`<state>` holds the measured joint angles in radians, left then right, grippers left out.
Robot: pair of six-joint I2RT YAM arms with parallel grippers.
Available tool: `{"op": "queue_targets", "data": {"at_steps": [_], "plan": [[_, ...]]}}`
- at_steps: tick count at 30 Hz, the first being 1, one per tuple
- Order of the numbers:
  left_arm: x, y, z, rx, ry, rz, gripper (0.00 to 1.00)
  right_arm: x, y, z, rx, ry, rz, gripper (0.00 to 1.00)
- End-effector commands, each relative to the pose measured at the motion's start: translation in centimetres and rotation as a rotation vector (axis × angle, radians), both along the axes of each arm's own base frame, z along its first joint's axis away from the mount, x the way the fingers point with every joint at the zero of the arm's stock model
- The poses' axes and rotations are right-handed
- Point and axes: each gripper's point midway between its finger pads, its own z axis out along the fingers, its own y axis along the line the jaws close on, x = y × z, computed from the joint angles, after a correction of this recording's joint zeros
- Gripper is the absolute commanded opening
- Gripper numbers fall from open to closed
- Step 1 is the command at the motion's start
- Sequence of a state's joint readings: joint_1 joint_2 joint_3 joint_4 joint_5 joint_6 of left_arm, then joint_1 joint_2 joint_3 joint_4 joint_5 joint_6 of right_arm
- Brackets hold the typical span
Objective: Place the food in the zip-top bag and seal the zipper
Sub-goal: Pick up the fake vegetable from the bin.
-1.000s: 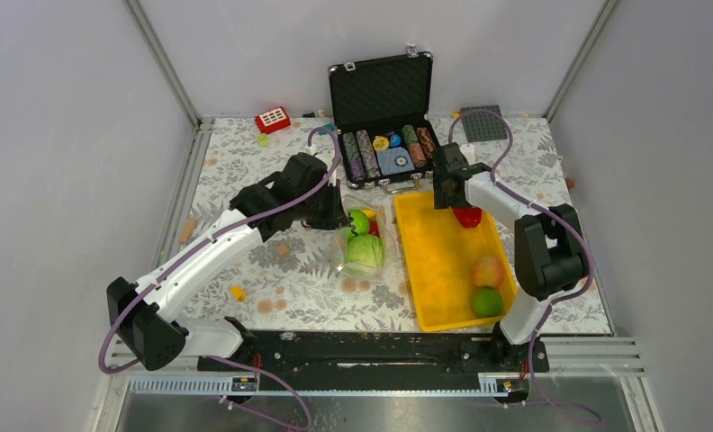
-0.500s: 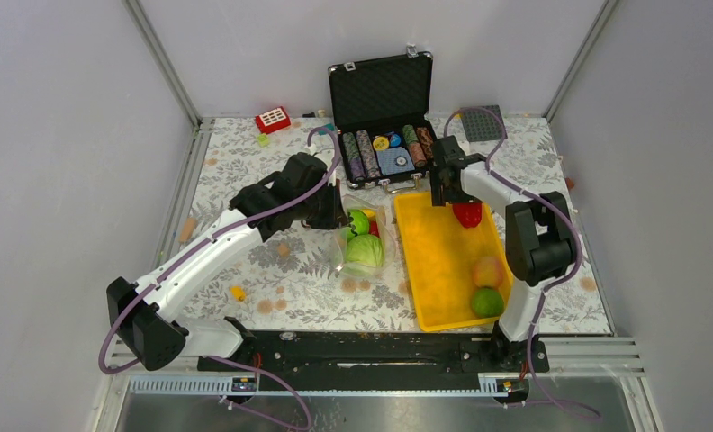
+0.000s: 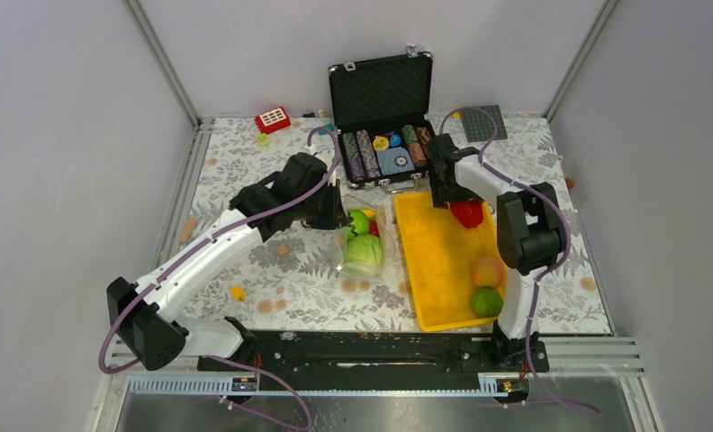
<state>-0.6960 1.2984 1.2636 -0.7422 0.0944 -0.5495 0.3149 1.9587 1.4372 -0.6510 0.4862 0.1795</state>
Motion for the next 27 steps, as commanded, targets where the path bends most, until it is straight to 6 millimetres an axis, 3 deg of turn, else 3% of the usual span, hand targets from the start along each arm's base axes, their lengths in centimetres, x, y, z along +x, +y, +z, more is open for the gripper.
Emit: {"op": "queue_targets", "data": {"at_steps": [1, 11, 17, 20, 27], "plan": [[1.2, -0.5, 2.7, -0.054, -0.078, 0.009, 0.0, -0.8, -1.0, -0.6, -0.057, 0.061, -0.03, 1.0], [1.1, -0.5, 2.8, -0.058, -0.08, 0.004, 0.0, -0.6, 0.0, -0.4, 0.011, 0.041, 0.003, 0.91], [1.0, -0.3, 2.8, -0.056, -0.086, 0.009, 0.0, -1.1, 0.6, 0.0, 0.064, 0.014, -0.004, 0.69], [1.1, -0.4, 2.8, -0.055, -0.084, 0.01, 0.0, -1.5, 0.6, 0.9, 0.083, -0.015, -0.017, 0.57], [1.2, -0.6, 2.8, -0.059, -0.077, 0.009, 0.0, -3.6, 1.3, 5.1, 0.217, -0.174, -0.015, 0.45]]}}
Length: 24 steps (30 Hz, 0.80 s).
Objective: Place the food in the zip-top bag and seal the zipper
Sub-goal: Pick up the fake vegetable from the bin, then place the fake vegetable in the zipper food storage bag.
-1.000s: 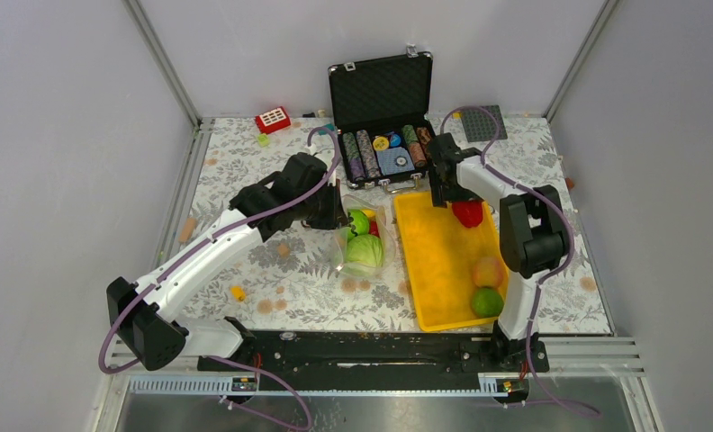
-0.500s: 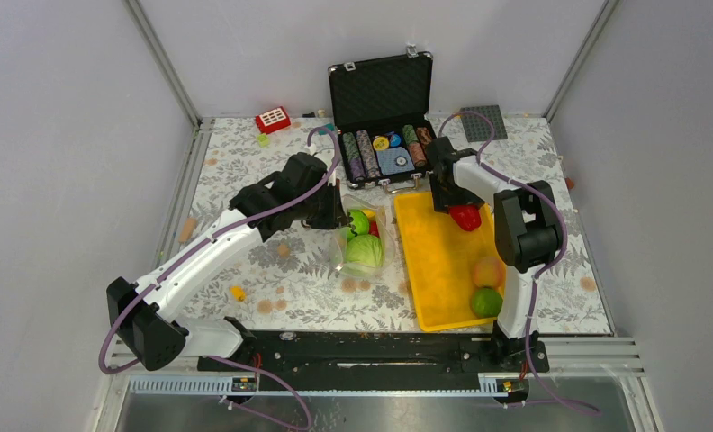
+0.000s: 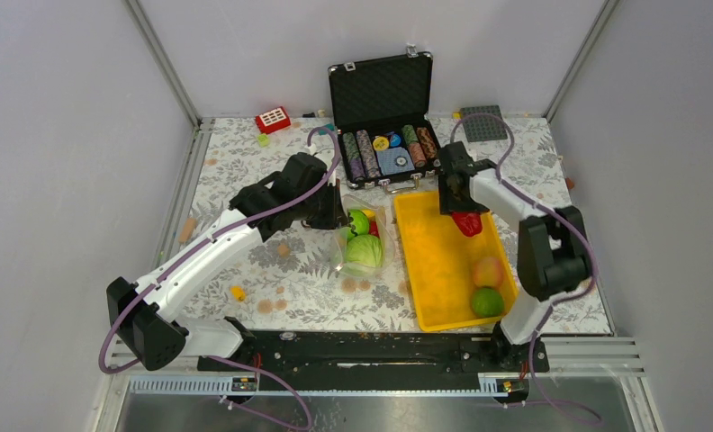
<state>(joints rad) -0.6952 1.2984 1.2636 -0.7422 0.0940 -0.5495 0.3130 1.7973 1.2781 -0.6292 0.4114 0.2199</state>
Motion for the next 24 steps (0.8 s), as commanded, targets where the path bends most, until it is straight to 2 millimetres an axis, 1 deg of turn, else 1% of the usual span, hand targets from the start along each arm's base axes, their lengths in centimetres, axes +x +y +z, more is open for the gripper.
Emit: {"op": "queue_targets", "data": {"at_steps": [1, 2, 5, 8, 10, 11, 12, 13, 15, 18, 20, 22, 24], "plan": [[1.2, -0.6, 2.7, -0.059, -0.076, 0.008, 0.0, -0.3, 1.6, 5.2, 0.169, -0.199, 0.008, 0.43], [1.2, -0.7, 2.7, -0.058, -0.075, 0.007, 0.0, -0.7, 2.2, 6.0, 0.216, -0.23, 0.027, 0.41], [1.2, -0.8, 2.7, -0.062, -0.068, 0.005, 0.0, -1.7, 4.4, 9.1, 0.375, -0.335, 0.102, 0.41], [1.2, -0.9, 2.7, -0.064, -0.067, 0.006, 0.0, -3.3, 7.6, 13.2, 0.583, -0.448, 0.232, 0.4], [1.3, -0.9, 2.6, -0.062, -0.066, 0.007, 0.0, -5.1, 10.1, 16.2, 0.733, -0.517, 0.357, 0.39], [1.2, -0.9, 2.6, -0.062, -0.066, 0.007, 0.0, -6.4, 11.6, 18.1, 0.825, -0.55, 0.441, 0.38], [1.2, -0.9, 2.6, -0.063, -0.064, 0.006, 0.0, -7.5, 12.7, 19.5, 0.892, -0.576, 0.508, 0.37], [1.2, -0.9, 2.6, -0.063, -0.062, 0.005, 0.0, -8.6, 13.5, 21.7, 0.949, -0.635, 0.577, 0.36], [1.2, -0.9, 2.6, -0.064, -0.062, 0.005, 0.0, -10.8, 15.1, 23.9, 1.043, -0.675, 0.682, 0.35], [1.1, -0.9, 2.4, -0.063, -0.057, 0.005, 0.0, -14.1, 17.8, 26.7, 1.132, -0.713, 0.861, 0.35], [1.0, -0.8, 2.4, -0.064, -0.056, 0.008, 0.0, -16.1, 19.7, 27.9, 1.173, -0.711, 0.979, 0.35], [0.9, -0.8, 2.5, -0.068, -0.056, 0.008, 0.0, -17.8, 21.5, 28.7, 1.215, -0.686, 1.072, 0.33], [0.9, -0.7, 2.5, -0.068, -0.057, 0.011, 0.0, -18.6, 22.9, 28.9, 1.244, -0.648, 1.125, 0.32]]}}
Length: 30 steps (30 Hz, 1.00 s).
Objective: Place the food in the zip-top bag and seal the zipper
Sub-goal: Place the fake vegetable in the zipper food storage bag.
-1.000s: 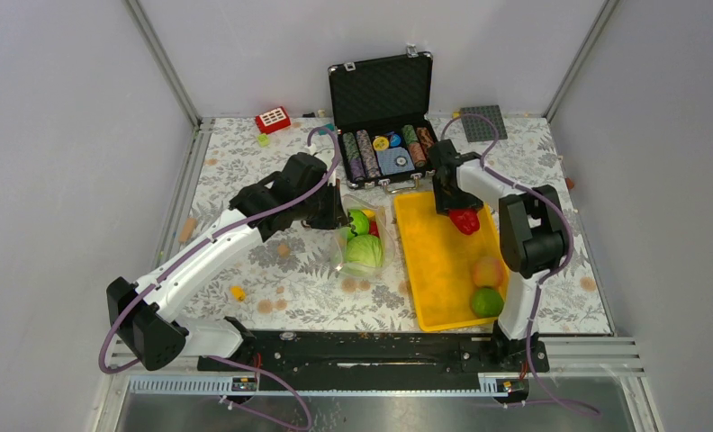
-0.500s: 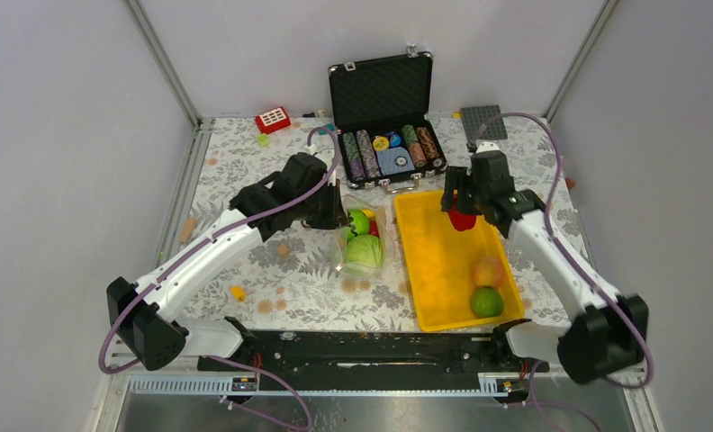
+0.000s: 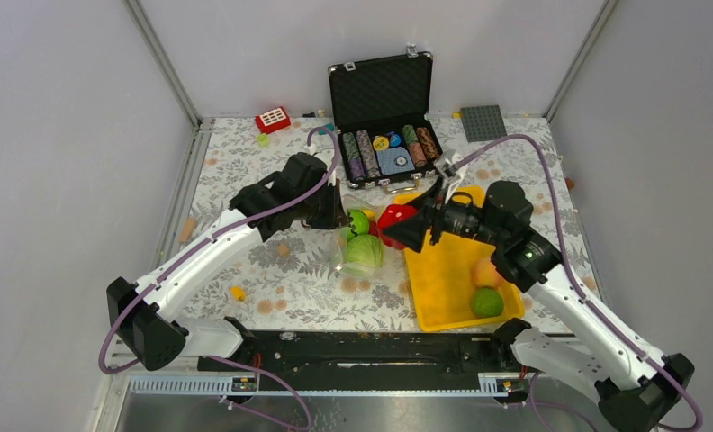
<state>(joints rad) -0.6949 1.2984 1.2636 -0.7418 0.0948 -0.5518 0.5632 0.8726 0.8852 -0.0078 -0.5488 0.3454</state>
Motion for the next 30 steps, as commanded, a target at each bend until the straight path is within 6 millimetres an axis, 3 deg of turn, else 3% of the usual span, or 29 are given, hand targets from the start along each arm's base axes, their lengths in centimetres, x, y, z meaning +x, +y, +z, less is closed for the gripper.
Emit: {"op": "queue_targets", "data": {"at_steps": [1, 5, 9, 19, 25, 30], "plan": [[0.9, -0.7, 2.5, -0.067, -0.059, 0.011, 0.0, -2.9, 3.5, 3.1, 0.064, -0.086, 0.212, 0.32], [0.7, -0.6, 2.6, -0.072, -0.059, 0.009, 0.0, -2.6, 5.7, 1.2, -0.01, -0.073, 0.223, 0.32], [0.4, -0.5, 2.6, -0.076, -0.058, 0.005, 0.0, -0.5, 7.2, -1.7, -0.123, -0.052, 0.124, 0.31], [0.4, -0.6, 3.1, -0.09, -0.065, 0.006, 0.0, 5.4, 5.7, -6.0, -0.402, -0.107, -0.194, 0.37], [0.6, -0.8, 3.3, -0.094, -0.07, 0.002, 0.0, 8.6, 4.9, -6.9, -0.532, -0.162, -0.357, 0.45], [1.3, -0.9, 4.1, -0.103, -0.092, 0.021, 0.0, 9.1, 4.8, -6.9, -0.611, -0.177, -0.399, 0.52]]}}
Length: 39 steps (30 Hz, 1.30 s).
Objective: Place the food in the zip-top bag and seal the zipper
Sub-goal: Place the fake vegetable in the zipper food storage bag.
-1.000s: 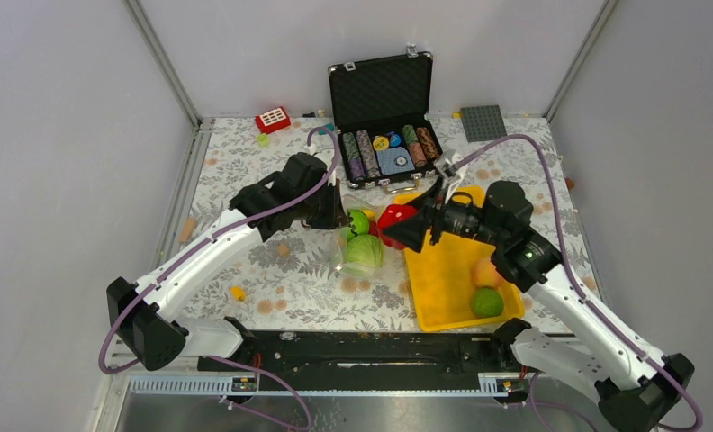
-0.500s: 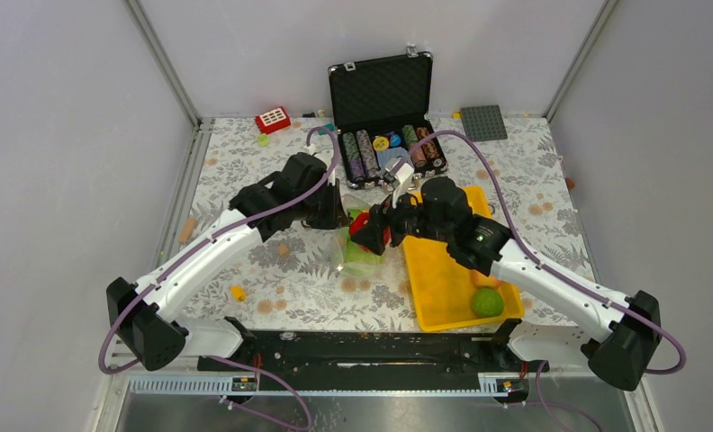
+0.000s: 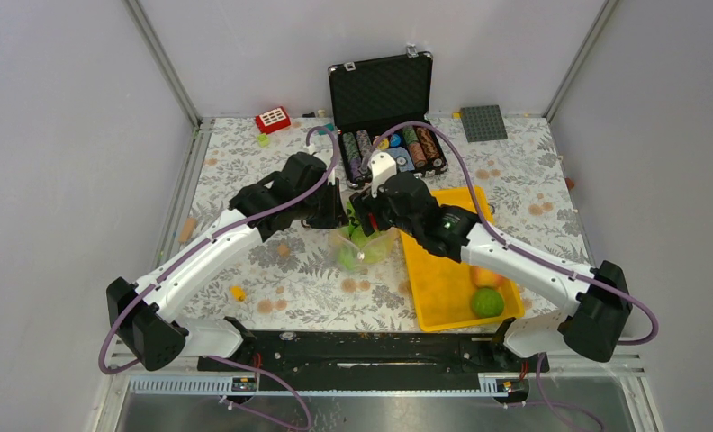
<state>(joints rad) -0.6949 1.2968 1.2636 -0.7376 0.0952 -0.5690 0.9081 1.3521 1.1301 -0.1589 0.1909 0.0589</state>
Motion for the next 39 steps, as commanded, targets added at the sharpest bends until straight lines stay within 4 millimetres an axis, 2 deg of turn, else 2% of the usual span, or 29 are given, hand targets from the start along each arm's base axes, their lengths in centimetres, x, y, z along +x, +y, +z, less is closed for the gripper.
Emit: {"op": "queue_targets", "data": {"at_steps": [1, 4, 6, 7, 12, 20, 26, 29, 35, 39], "plan": [[1.5, -0.9, 4.2, -0.093, -0.102, 0.015, 0.0, 1.3, -0.8, 2.5, -0.059, -0.1, -0.083, 0.56], [2.0, -0.9, 4.8, -0.098, -0.115, 0.024, 0.0, 0.9, -1.0, 2.4, -0.082, -0.096, -0.087, 0.72], [2.1, -1.1, 4.9, -0.104, -0.114, 0.022, 0.0, 0.9, -1.4, 2.4, -0.098, -0.097, -0.101, 0.97], [2.2, -1.2, 4.9, -0.106, -0.115, 0.021, 0.0, 0.9, -1.6, 2.3, -0.106, -0.1, -0.112, 0.99], [2.5, -1.2, 4.6, -0.105, -0.106, 0.024, 0.0, 0.5, -1.5, 2.4, -0.106, -0.077, -0.1, 1.0], [2.7, -1.3, 3.9, -0.107, -0.083, 0.029, 0.0, -3.0, 1.4, 5.2, 0.108, -0.022, 0.094, 1.0], [2.7, -1.1, 3.8, -0.104, -0.084, 0.038, 0.0, -5.0, 1.8, 6.6, 0.231, 0.0, 0.159, 1.0], [2.7, -1.0, 3.8, -0.104, -0.085, 0.04, 0.0, -4.3, 0.0, 6.2, 0.223, -0.003, 0.055, 1.0], [2.6, -1.1, 3.8, -0.108, -0.088, 0.027, 0.0, -2.8, -5.9, 3.3, 0.117, 0.001, -0.247, 1.0], [2.7, -0.9, 3.8, -0.1, -0.097, 0.026, 0.0, -2.9, -6.7, 1.0, 0.099, 0.048, -0.309, 0.94]]}}
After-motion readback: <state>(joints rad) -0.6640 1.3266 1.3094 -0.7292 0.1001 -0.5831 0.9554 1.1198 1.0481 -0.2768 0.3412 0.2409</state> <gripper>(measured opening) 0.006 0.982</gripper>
